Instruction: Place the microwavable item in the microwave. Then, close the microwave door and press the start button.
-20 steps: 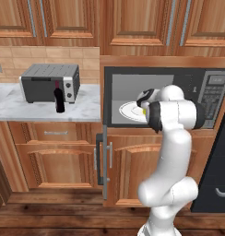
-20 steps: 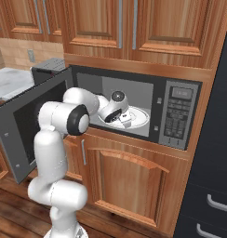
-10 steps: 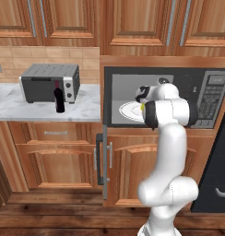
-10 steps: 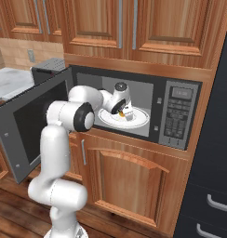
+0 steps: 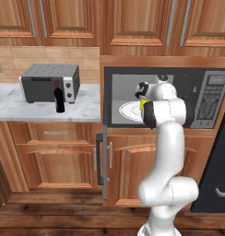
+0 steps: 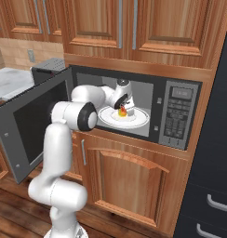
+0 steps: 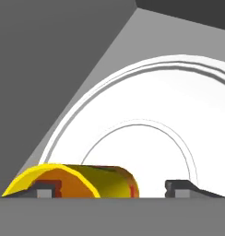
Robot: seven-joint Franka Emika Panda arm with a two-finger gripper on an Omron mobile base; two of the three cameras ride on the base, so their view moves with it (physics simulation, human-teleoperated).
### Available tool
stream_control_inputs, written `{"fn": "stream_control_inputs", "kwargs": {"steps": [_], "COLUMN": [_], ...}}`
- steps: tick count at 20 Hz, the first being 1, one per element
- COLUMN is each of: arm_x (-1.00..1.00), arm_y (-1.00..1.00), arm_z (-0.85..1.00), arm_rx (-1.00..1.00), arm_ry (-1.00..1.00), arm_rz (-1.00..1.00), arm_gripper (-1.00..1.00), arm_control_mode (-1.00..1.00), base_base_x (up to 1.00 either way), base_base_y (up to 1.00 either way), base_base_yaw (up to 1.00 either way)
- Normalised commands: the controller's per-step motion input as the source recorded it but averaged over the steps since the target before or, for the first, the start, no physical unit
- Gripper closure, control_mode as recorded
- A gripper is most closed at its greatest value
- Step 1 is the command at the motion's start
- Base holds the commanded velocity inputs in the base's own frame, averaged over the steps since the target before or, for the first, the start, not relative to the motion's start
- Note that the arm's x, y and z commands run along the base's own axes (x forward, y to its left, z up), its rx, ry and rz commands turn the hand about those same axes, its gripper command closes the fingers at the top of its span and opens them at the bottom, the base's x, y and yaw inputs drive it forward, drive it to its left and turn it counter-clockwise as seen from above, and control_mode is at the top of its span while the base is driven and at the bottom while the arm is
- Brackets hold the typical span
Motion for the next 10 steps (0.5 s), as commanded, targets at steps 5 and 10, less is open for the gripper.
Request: {"fn": "stream_control_inputs", "kwargs": {"steps": [5, 10], "arm_x": [-0.20, -0.41], "arm_y": [0.02, 0.15], "arm_z": [0.00, 0.00], "arm_rx": [0.00, 0.00], "arm_ry": [-0.12, -0.33], "arm_rz": [0.00, 0.00], "arm_gripper": [-1.00, -1.00], "arm_control_mode": [-1.00, -1.00], "base_base_x": [0.00, 0.00], "base_base_y": [0.00, 0.00], "base_base_yaw": [0.00, 0.00]}}
